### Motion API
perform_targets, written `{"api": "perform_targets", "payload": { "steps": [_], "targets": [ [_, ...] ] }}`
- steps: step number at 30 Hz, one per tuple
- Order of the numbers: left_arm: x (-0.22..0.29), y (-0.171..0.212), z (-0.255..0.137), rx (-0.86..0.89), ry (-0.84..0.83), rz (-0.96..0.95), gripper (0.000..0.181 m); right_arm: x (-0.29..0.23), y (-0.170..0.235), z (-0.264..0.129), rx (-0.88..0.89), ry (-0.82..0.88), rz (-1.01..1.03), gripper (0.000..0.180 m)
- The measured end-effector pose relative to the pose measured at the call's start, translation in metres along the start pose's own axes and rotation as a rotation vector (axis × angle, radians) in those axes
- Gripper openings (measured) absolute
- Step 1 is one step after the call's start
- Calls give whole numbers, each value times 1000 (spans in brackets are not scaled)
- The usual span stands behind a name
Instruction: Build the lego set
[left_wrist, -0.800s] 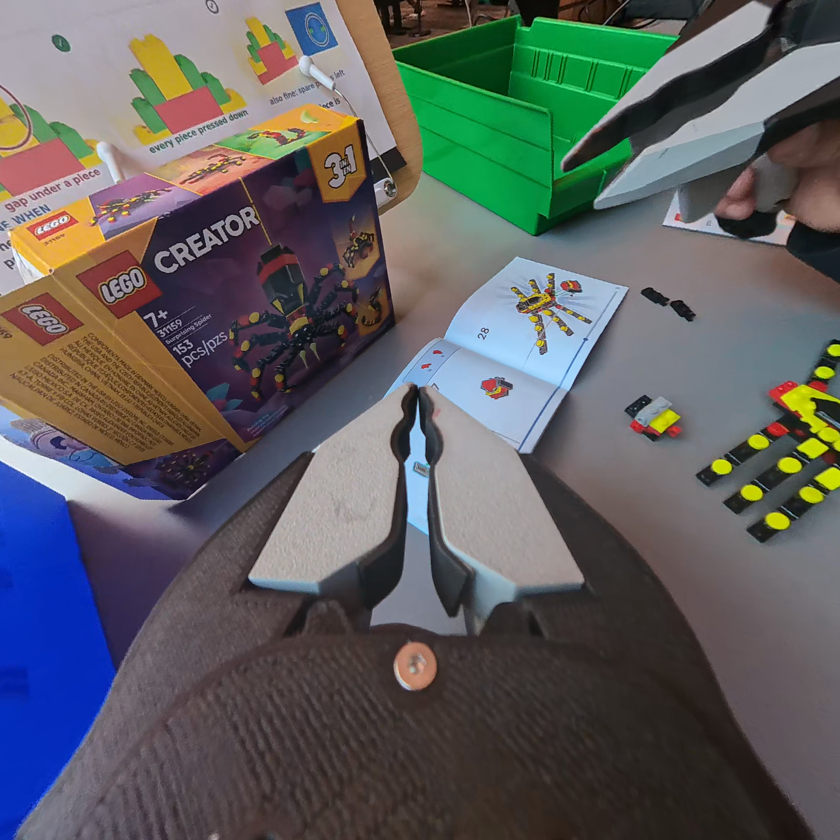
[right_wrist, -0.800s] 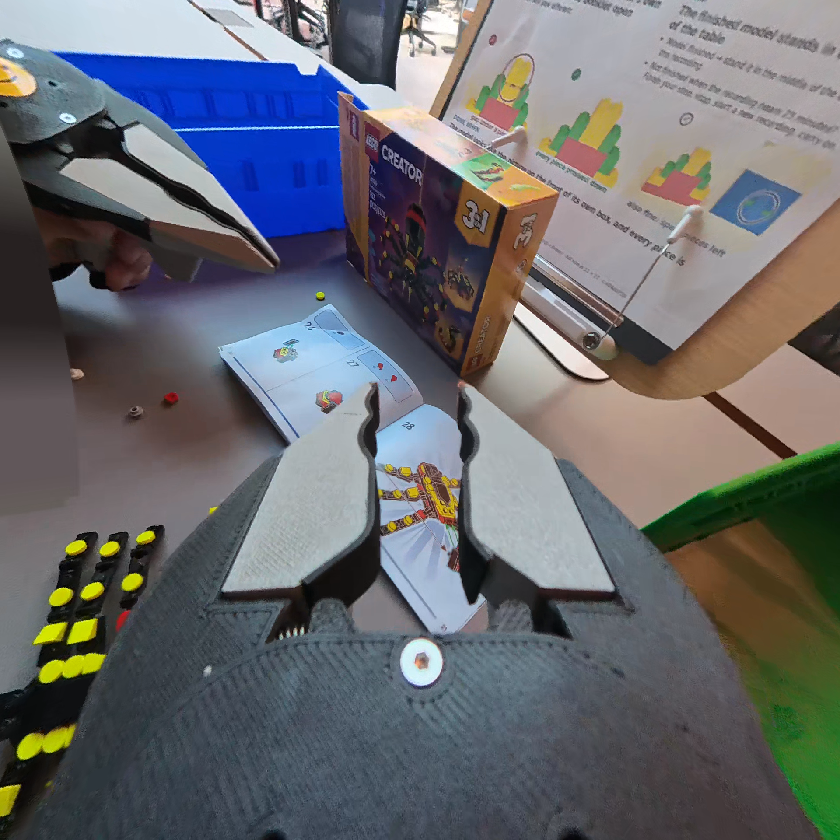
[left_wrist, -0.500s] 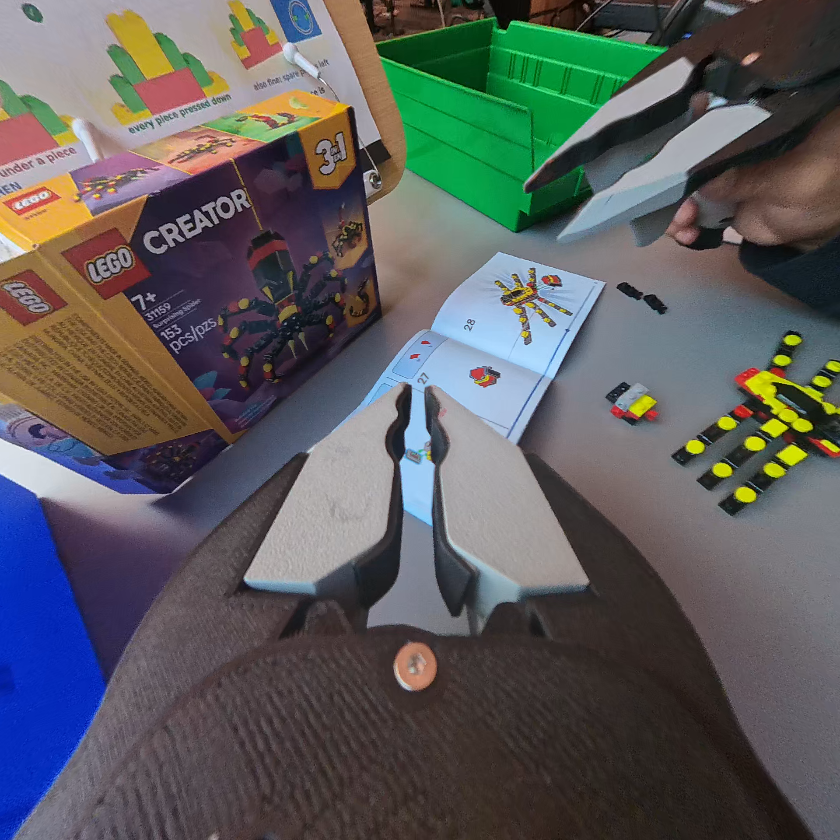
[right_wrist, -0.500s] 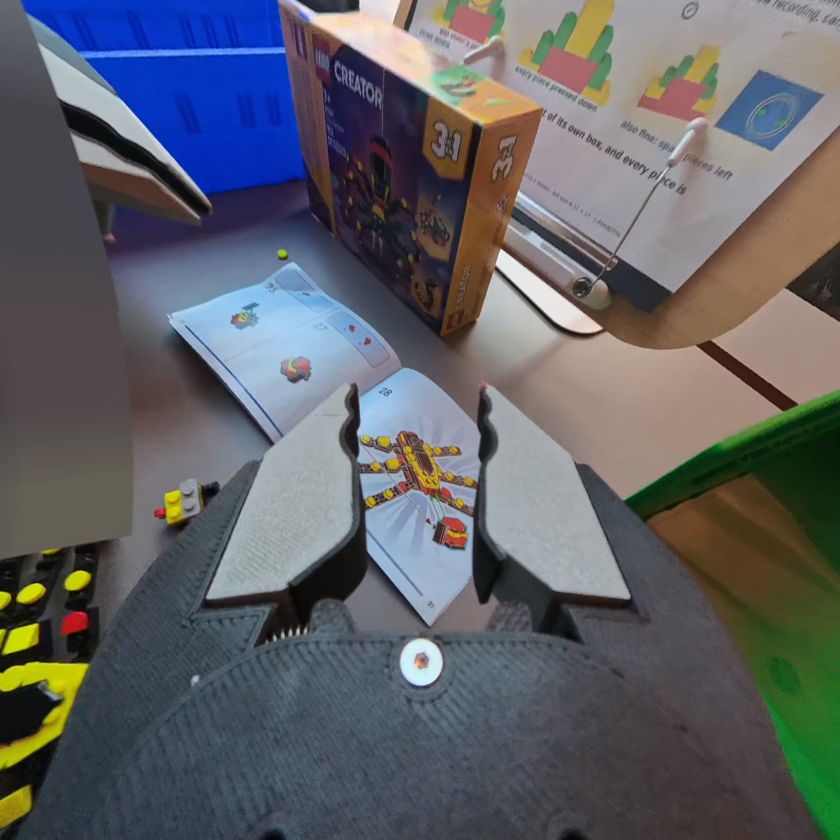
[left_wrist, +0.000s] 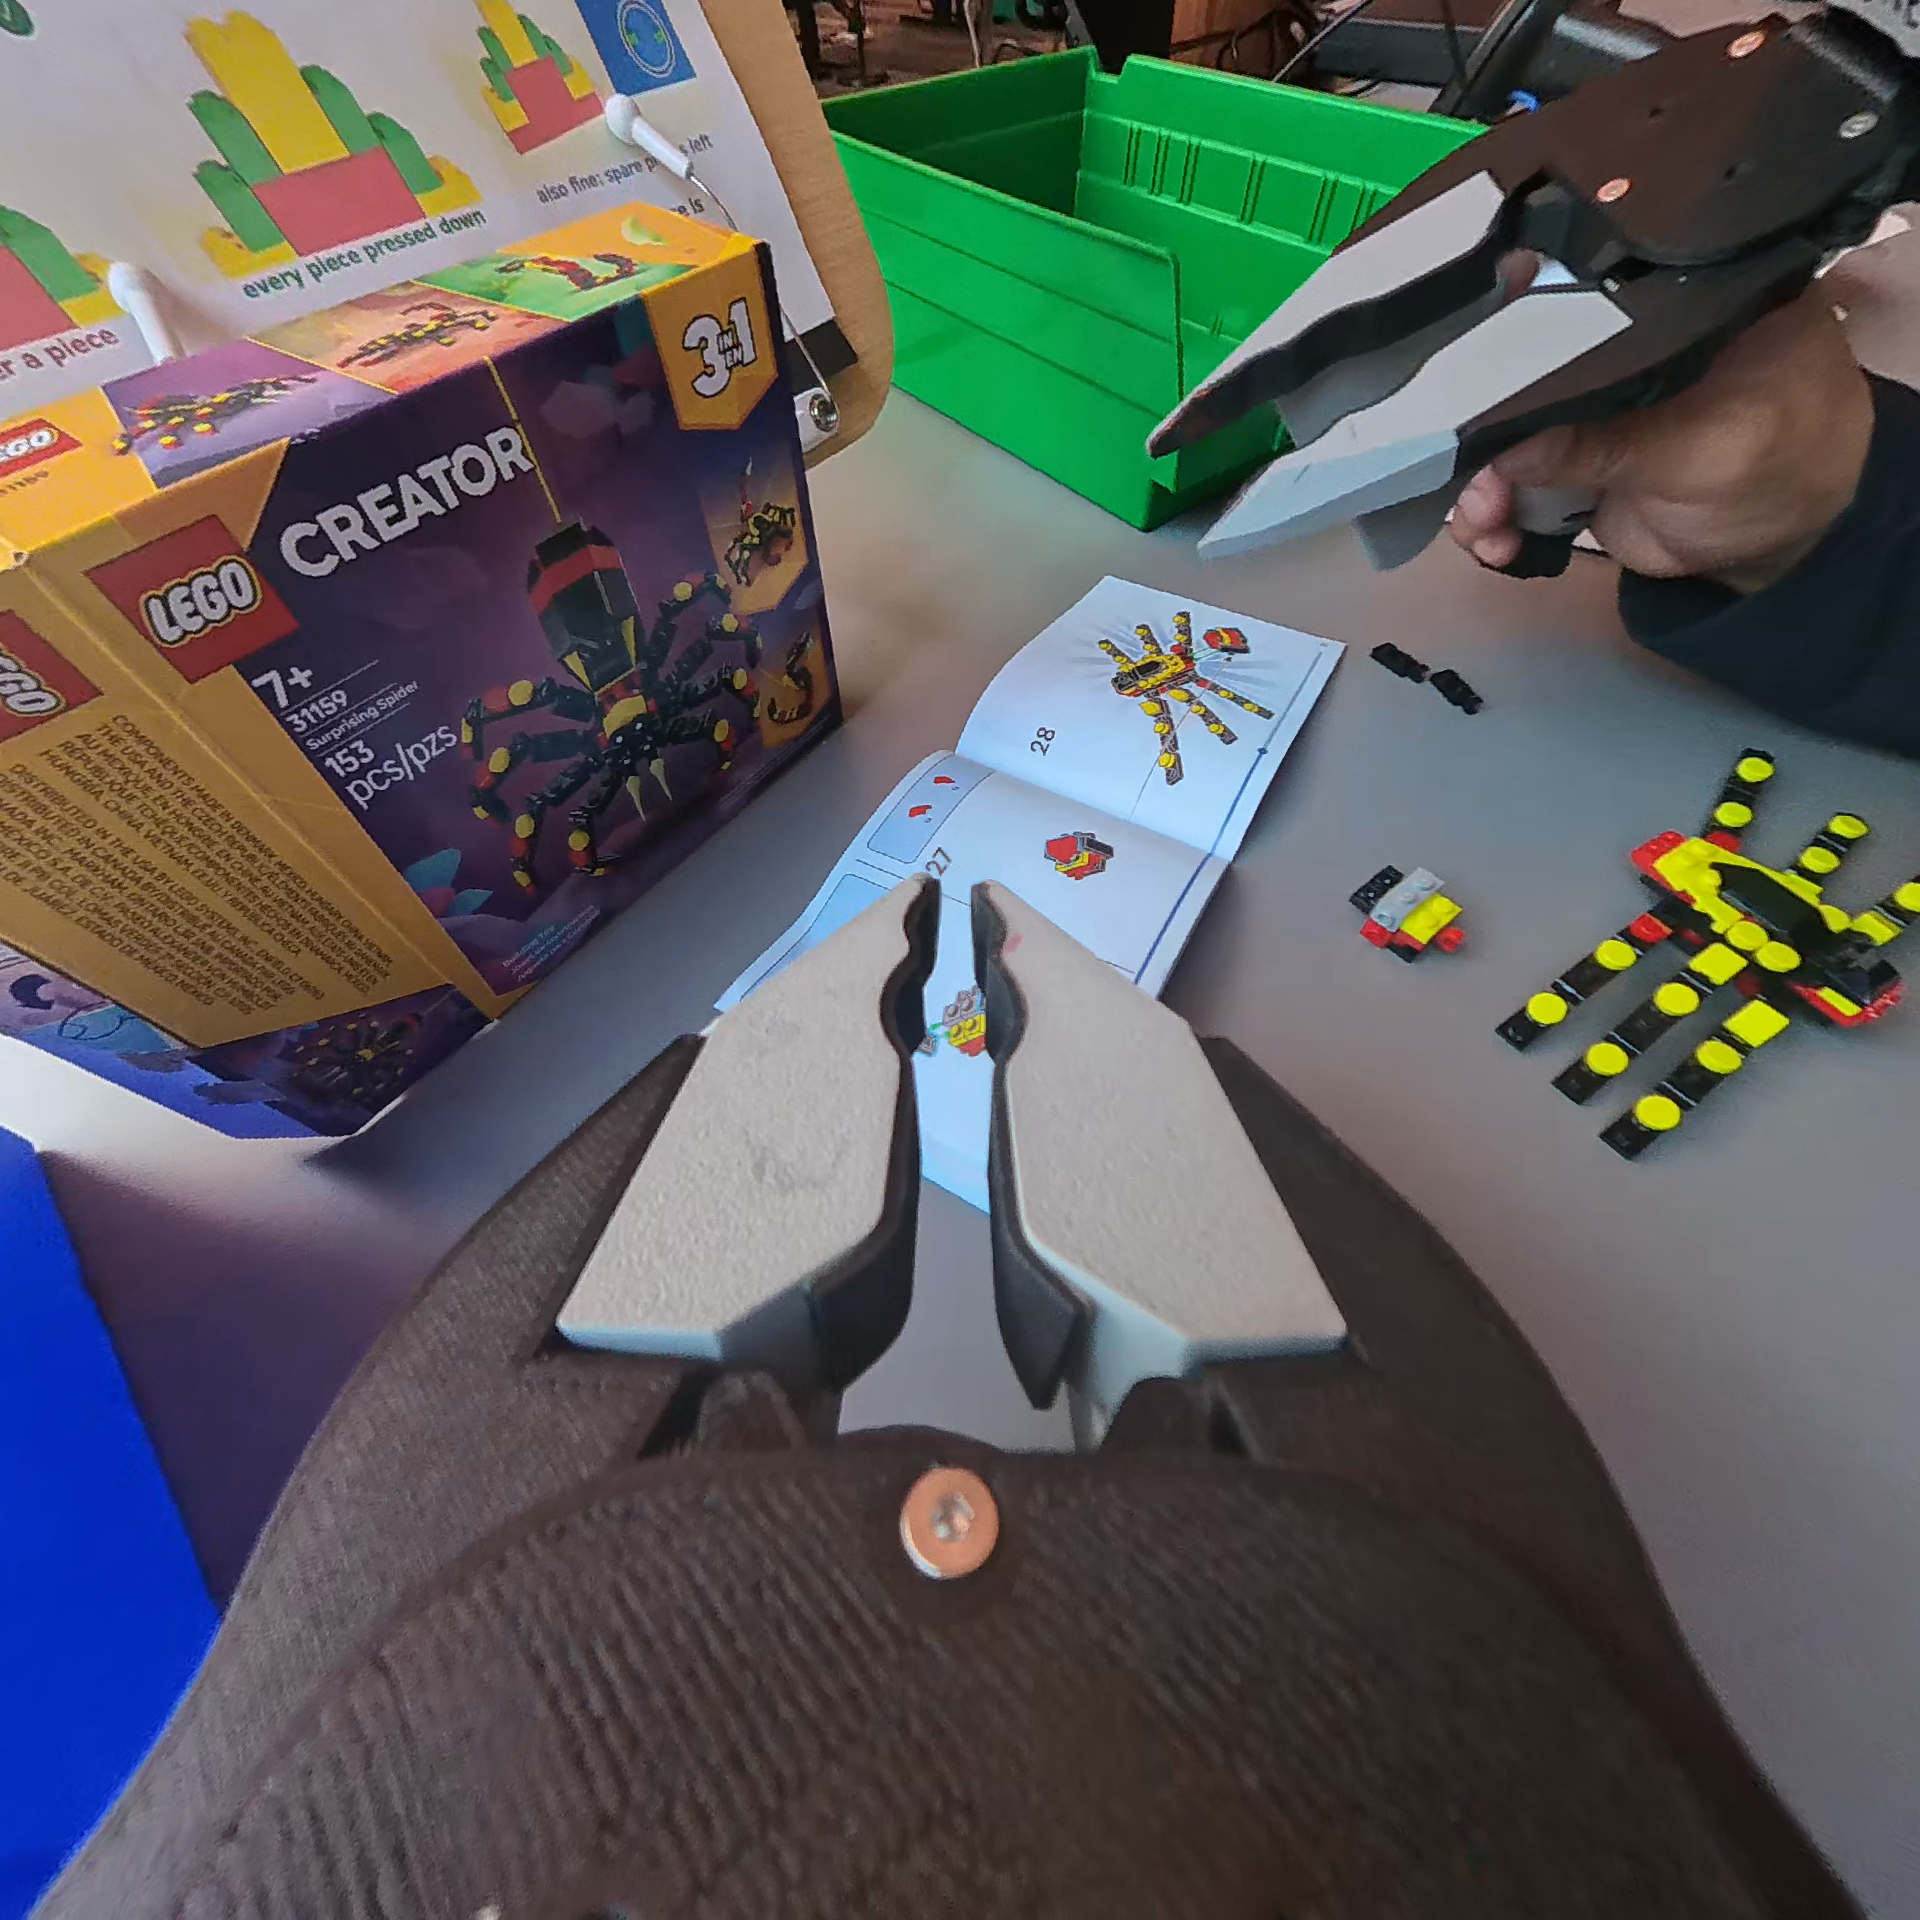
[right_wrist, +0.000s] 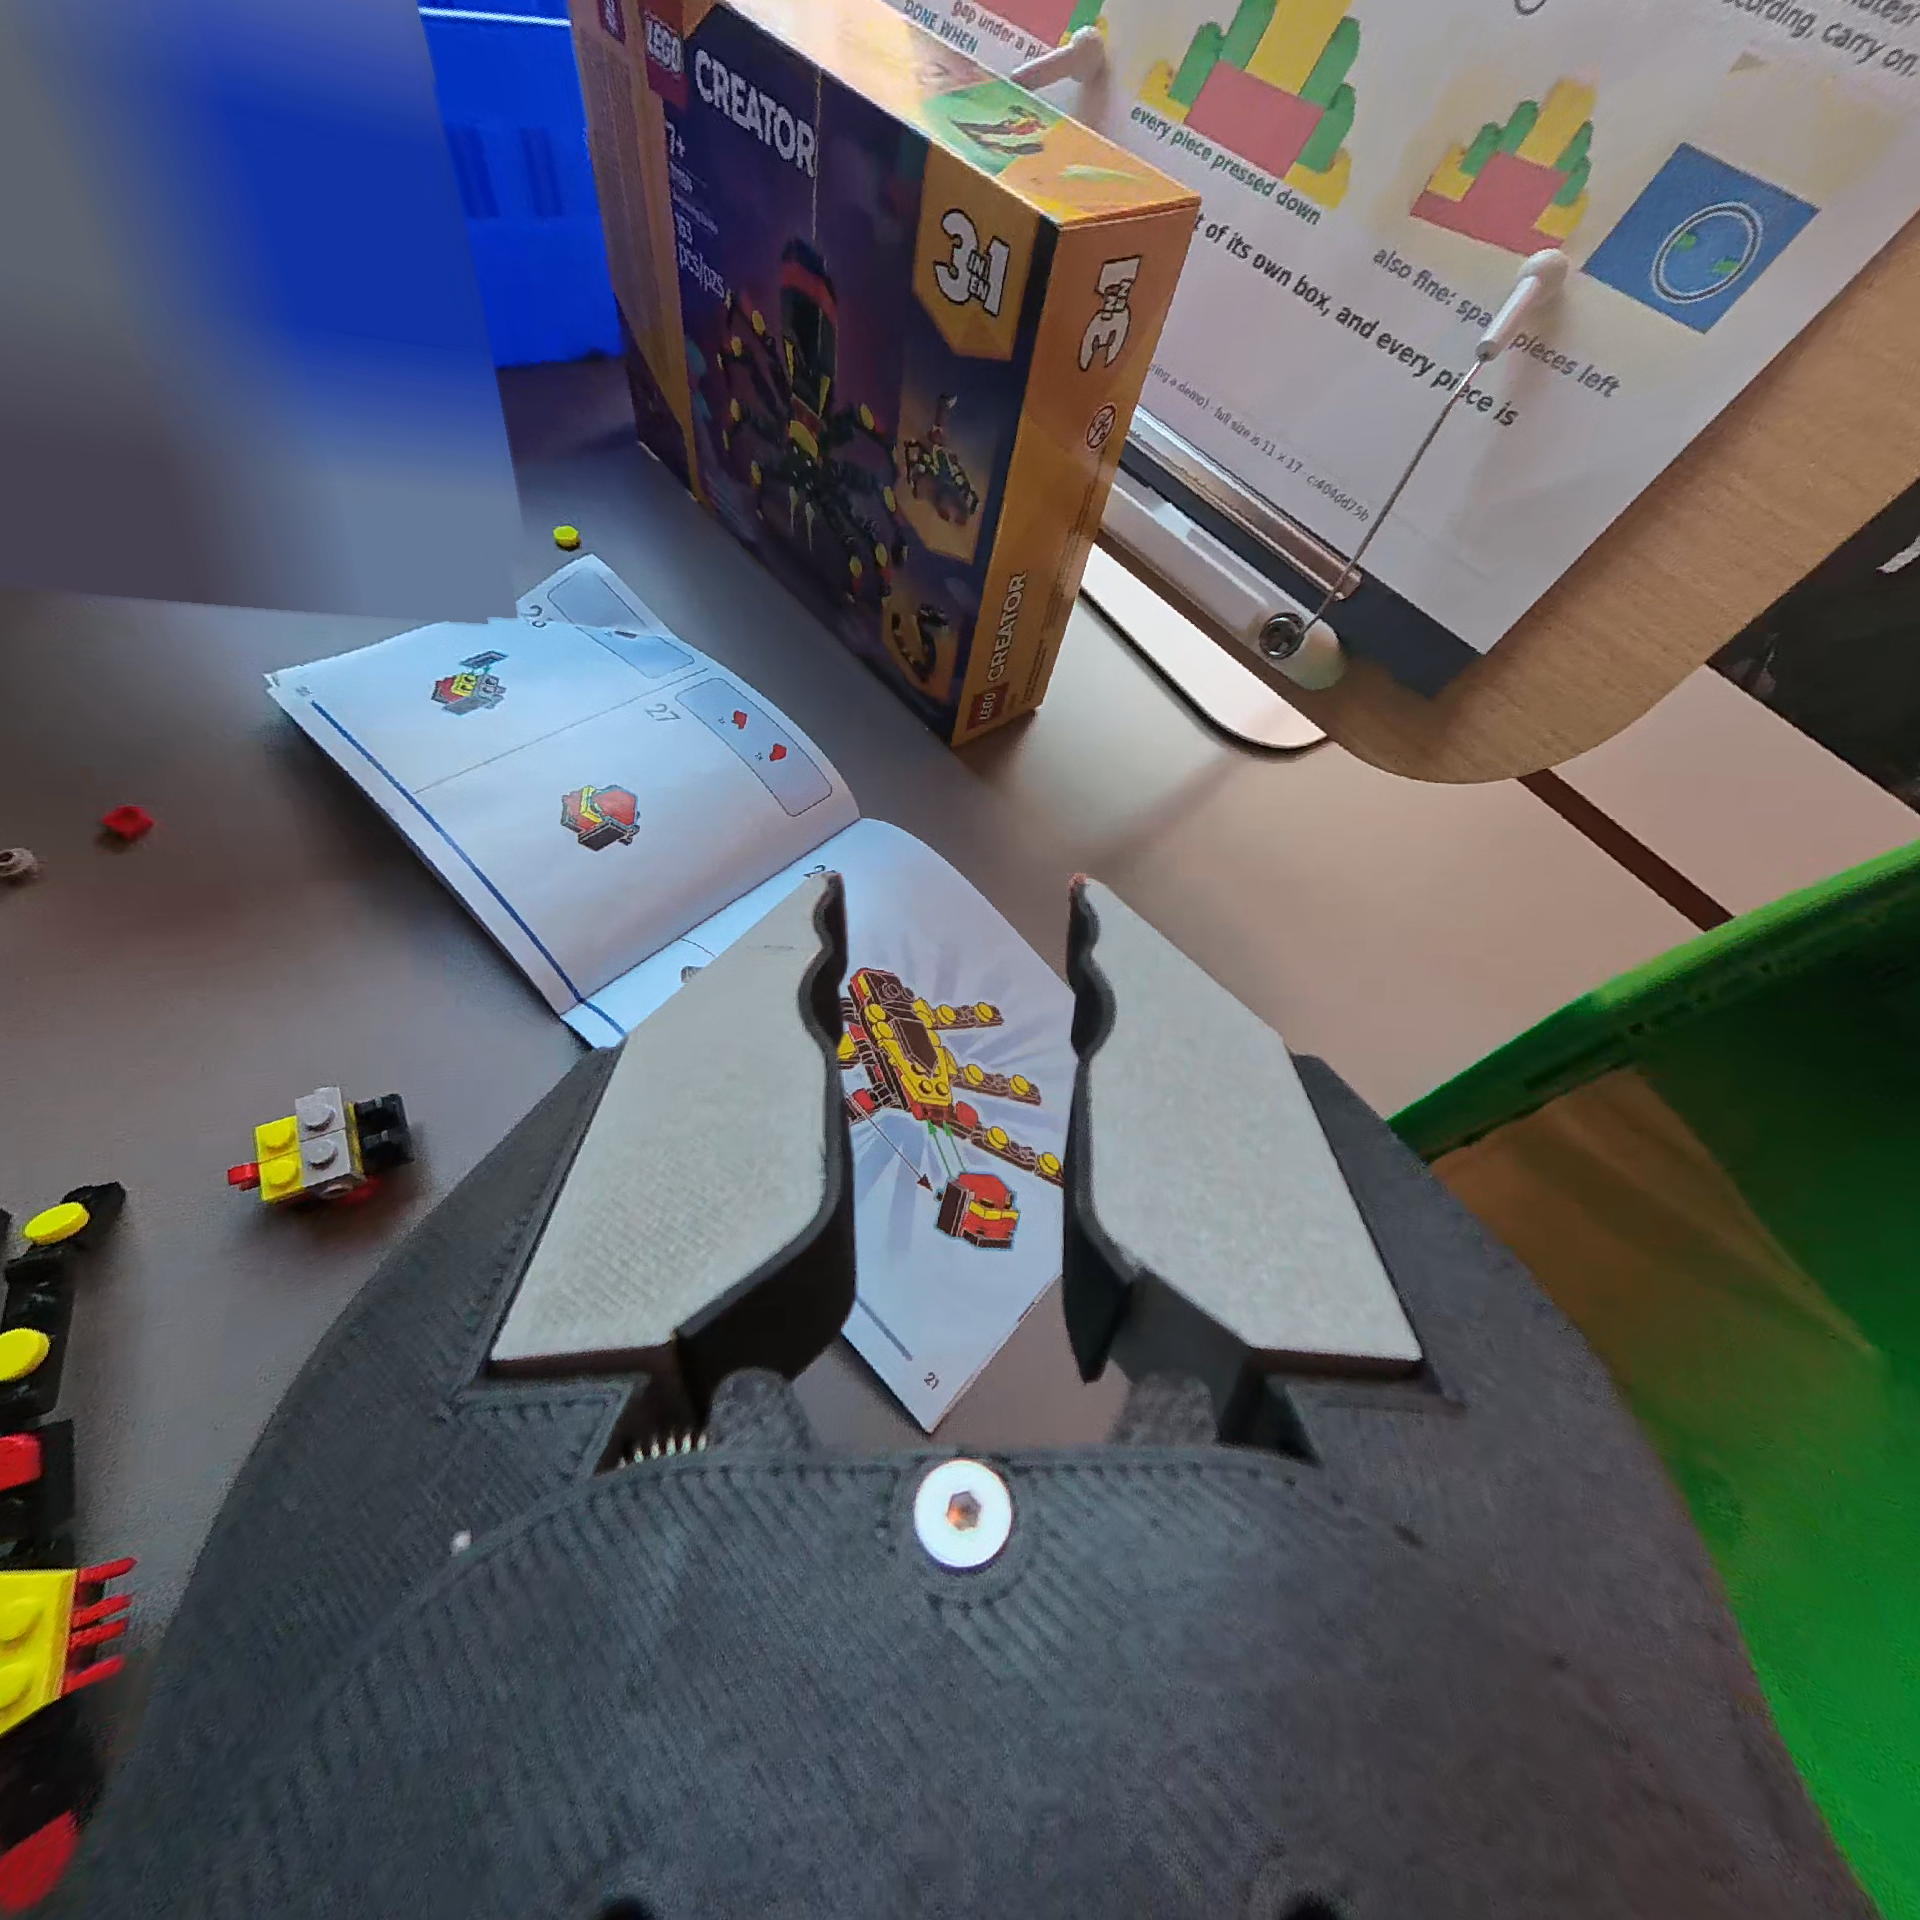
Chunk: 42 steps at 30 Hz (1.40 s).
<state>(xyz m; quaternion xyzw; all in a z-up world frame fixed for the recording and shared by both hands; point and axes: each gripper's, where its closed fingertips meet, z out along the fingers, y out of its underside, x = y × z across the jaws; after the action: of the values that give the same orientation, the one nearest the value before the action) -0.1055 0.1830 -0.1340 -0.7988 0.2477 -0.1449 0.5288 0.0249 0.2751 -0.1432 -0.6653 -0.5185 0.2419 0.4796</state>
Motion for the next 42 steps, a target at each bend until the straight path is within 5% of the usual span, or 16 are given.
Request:
{"api": "perform_targets", "payload": {
  "steps": [42],
  "targets": [
    [2, 8, 5, -36, 25, -67, 0, -5, -11, -7, 52, 33, -127, 20]
  ]
}}
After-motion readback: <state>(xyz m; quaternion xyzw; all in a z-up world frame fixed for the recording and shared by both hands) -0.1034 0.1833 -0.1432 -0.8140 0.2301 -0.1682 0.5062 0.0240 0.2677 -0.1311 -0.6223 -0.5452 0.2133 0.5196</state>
